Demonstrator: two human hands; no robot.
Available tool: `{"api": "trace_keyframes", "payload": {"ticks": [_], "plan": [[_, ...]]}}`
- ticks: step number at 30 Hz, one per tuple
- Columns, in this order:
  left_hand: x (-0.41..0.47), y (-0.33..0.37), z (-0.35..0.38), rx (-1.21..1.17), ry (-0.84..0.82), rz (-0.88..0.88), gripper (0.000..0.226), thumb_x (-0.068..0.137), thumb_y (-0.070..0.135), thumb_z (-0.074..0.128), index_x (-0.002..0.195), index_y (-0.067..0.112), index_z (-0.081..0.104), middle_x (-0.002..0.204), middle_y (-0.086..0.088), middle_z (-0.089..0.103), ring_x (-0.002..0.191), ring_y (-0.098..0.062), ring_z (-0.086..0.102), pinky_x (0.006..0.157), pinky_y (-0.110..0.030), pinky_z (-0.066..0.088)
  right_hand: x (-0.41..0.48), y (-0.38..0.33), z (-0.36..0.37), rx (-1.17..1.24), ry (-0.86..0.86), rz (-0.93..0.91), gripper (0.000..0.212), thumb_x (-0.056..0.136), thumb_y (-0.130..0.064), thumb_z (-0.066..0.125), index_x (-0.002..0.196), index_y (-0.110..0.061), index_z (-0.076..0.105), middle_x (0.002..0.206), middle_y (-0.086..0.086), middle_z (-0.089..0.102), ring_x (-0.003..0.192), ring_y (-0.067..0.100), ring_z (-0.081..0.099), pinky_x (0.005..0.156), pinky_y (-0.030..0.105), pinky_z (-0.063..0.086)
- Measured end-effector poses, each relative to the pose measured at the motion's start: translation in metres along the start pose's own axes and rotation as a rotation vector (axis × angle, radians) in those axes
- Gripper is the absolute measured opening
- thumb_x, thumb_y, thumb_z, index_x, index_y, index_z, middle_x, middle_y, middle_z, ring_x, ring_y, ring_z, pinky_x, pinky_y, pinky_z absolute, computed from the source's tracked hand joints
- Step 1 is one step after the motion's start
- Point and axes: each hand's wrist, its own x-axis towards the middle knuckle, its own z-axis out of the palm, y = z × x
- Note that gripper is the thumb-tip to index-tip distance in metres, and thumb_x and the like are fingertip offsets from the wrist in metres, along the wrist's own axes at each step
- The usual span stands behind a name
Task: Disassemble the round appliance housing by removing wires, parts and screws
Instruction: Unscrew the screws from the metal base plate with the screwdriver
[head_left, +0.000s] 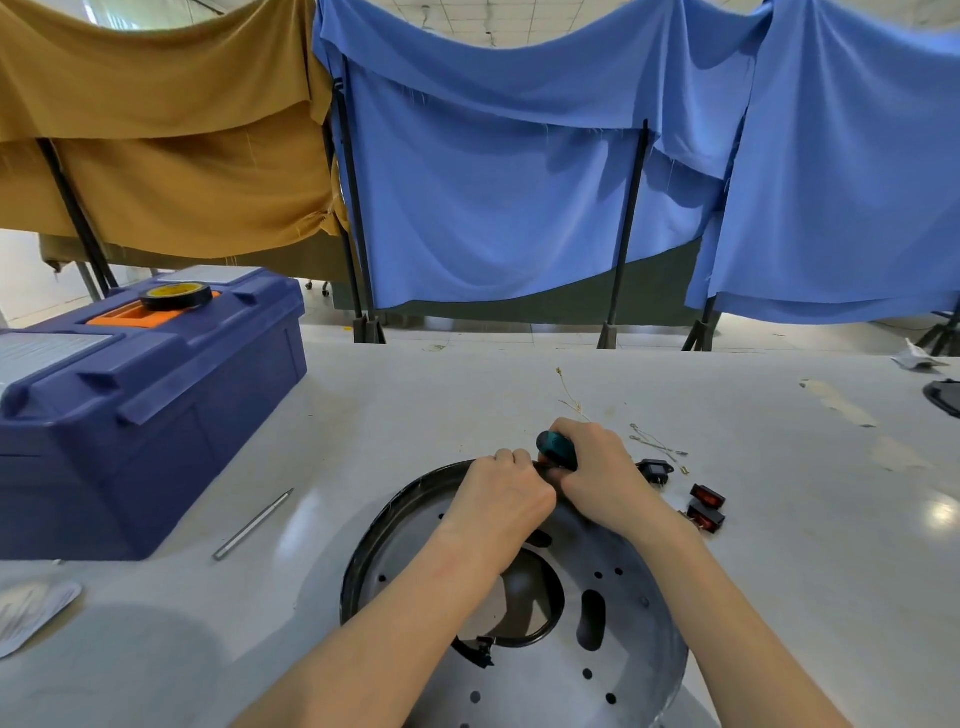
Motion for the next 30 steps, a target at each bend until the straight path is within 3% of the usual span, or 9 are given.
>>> {"api": "trace_keyframes", "payload": {"ticks": [9, 15, 18, 20, 22, 27, 30], "plan": [[-0.001, 0.0, -0.002, -0.013, 0.0, 0.0, 0.025, 0.083, -0.009, 0.057, 0.105, 0.001, 0.056, 0.104, -0.018, 0.059, 0.095, -0.032, 0.058, 0.065, -0.033, 0.036, 0.0, 0.0, 0.0, 0.012, -0.006, 0.003, 0.019, 0.082, 0.001, 0.059, 0.099, -0.006, 0.059, 0.096, 0.013, 0.064, 0.093, 0.028, 0.056, 0.081, 0.036, 0.048], [0.002, -0.011, -0.003, -0.173, 0.007, -0.147, 0.02, 0.087, -0.001, 0.057, 0.106, 0.004, 0.055, 0.105, -0.013, 0.057, 0.092, -0.028, 0.06, 0.063, -0.031, 0.035, 0.0, 0.002, 0.001, 0.047, -0.007, 0.003, 0.016, 0.081, 0.002, 0.059, 0.093, -0.009, 0.058, 0.093, 0.012, 0.063, 0.089, 0.027, 0.056, 0.075, 0.033, 0.046], [0.001, -0.021, -0.007, -0.342, 0.105, -0.28, 0.014, 0.094, 0.006, 0.046, 0.101, 0.004, 0.058, 0.103, -0.011, 0.06, 0.087, -0.029, 0.06, 0.063, -0.032, 0.038, 0.0, 0.004, 0.001, 0.098, 0.015, 0.008, 0.013, 0.083, -0.001, 0.063, 0.09, -0.011, 0.059, 0.091, 0.007, 0.064, 0.087, 0.024, 0.058, 0.077, 0.034, 0.048], [-0.002, -0.029, -0.007, -0.49, 0.204, -0.335, 0.02, 0.095, 0.012, 0.045, 0.104, 0.006, 0.062, 0.103, -0.008, 0.063, 0.088, -0.027, 0.06, 0.072, -0.035, 0.046, 0.0, 0.003, -0.002, 0.173, 0.095, 0.001, 0.008, 0.085, -0.007, 0.066, 0.089, -0.01, 0.06, 0.088, 0.006, 0.067, 0.085, 0.023, 0.061, 0.078, 0.035, 0.051], [-0.005, -0.033, -0.008, -0.648, 0.32, -0.371, 0.021, 0.095, 0.017, 0.049, 0.105, 0.009, 0.067, 0.103, -0.005, 0.067, 0.089, -0.023, 0.061, 0.08, -0.035, 0.049, -0.001, 0.001, -0.009, 0.276, 0.164, -0.019, 0.012, 0.082, -0.009, 0.071, 0.084, -0.011, 0.06, 0.084, 0.001, 0.071, 0.082, 0.016, 0.064, 0.076, 0.028, 0.052], [-0.006, -0.031, -0.015, -1.11, 0.511, -0.456, 0.011, 0.087, 0.014, 0.063, 0.093, 0.013, 0.073, 0.082, 0.002, 0.073, 0.077, -0.01, 0.067, 0.078, -0.031, 0.055, -0.006, -0.008, -0.024, 0.392, 0.085, -0.065, 0.027, 0.069, -0.009, 0.084, 0.071, -0.012, 0.057, 0.072, -0.003, 0.073, 0.07, 0.008, 0.068, 0.068, 0.015, 0.053], [-0.004, -0.027, -0.014, -1.237, 0.534, -0.434, 0.008, 0.085, 0.012, 0.066, 0.088, 0.013, 0.074, 0.075, 0.006, 0.071, 0.072, -0.006, 0.068, 0.075, -0.032, 0.057, -0.006, -0.011, -0.026, 0.355, 0.071, -0.077, 0.026, 0.069, -0.002, 0.081, 0.073, -0.012, 0.057, 0.07, 0.0, 0.071, 0.069, 0.009, 0.066, 0.07, 0.019, 0.053]]}}
